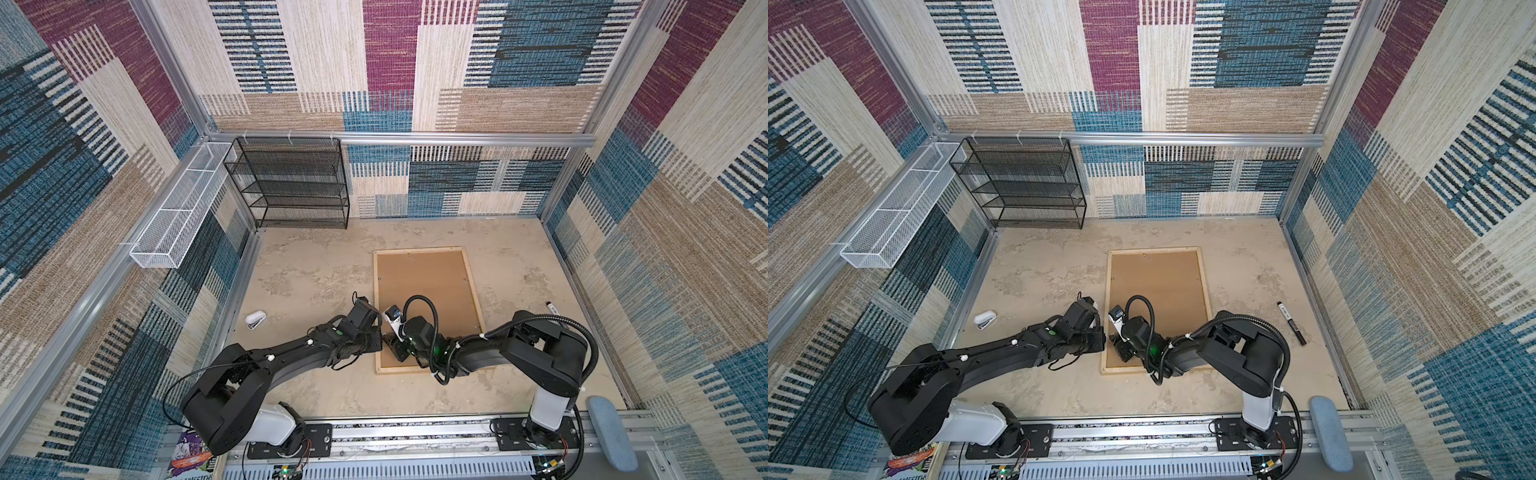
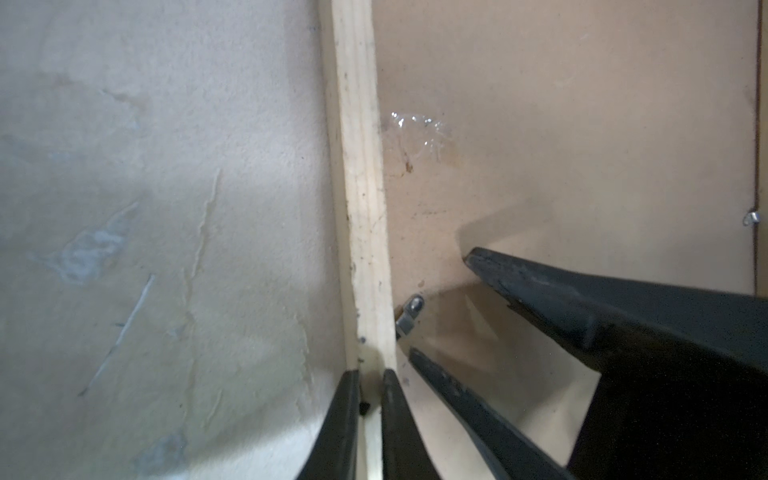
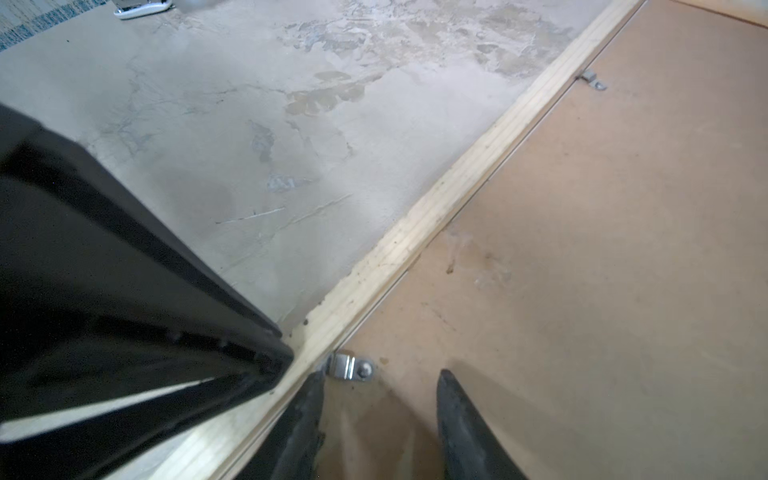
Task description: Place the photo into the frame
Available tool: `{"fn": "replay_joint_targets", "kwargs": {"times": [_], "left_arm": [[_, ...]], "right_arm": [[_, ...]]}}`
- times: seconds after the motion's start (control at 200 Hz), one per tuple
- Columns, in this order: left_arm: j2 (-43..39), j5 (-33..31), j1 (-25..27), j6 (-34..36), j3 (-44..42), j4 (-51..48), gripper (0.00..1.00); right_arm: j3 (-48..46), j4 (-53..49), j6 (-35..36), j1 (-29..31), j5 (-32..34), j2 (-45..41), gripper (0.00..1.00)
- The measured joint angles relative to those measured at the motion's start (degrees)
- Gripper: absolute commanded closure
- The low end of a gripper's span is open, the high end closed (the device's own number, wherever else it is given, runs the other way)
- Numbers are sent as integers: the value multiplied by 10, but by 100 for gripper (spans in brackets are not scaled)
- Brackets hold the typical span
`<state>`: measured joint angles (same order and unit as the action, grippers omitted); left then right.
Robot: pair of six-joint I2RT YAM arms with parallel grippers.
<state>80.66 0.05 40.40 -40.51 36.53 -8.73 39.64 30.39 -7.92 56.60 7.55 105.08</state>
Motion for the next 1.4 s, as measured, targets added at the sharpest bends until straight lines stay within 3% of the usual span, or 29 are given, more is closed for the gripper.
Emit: {"fn": "replay_joint_targets", "kwargs": {"times": [0.626,0.766,0.891,1.402], "left_arm": [[0,-9,1,0,0,3,85],[0,-9,1,0,0,3,84],[2,-9,1,0,3,3,84],[7,-9,2,0,5,2,82]], "right_arm": [[12,39,-28,7,45,33,59],[0,46,-30,6,40,25,59],[0,42,-30,3,29,23,70],[11,41,-45,3,-10,28,69]]}}
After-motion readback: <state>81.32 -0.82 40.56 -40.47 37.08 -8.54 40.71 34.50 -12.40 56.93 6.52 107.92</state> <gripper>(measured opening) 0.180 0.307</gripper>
